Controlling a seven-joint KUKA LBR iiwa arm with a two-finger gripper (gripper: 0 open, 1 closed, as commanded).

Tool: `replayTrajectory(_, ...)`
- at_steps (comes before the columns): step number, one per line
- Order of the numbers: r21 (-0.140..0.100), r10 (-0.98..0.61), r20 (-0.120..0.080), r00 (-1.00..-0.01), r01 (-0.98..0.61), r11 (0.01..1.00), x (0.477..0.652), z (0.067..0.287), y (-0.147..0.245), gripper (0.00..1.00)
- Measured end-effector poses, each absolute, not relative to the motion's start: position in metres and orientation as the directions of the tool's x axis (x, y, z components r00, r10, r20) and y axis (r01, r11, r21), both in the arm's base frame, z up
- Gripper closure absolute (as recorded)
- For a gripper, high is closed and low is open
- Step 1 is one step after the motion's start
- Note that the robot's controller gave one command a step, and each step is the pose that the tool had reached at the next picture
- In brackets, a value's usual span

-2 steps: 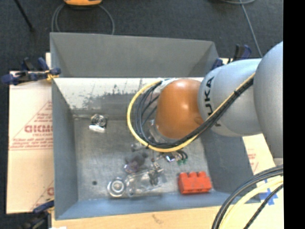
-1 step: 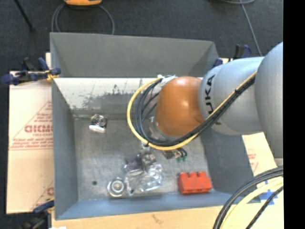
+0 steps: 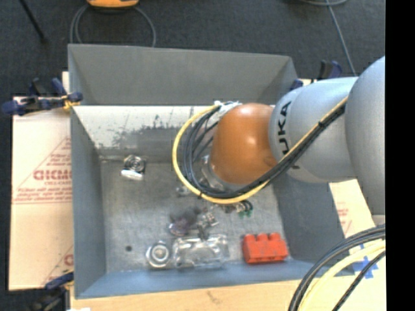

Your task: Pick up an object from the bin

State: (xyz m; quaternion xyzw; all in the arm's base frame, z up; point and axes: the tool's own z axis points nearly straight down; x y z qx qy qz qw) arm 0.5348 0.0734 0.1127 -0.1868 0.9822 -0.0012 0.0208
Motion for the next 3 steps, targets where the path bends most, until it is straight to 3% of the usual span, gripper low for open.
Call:
replayTrajectory(1, -0.004, -0.368, -0.015, -0.930, -0.368, 0.930, 0.528, 0.108, 0.073, 1.00)
replayTrajectory(2, 0.000, -0.233, -0.012, -0.972, -0.233, 0.973, 0.561, 0.208, 0.080, 1.00)
replayTrajectory(3, 0.000, -0.233, -0.003, -0.973, -0.233, 0.973, 0.559, 0.203, 0.080, 0.00)
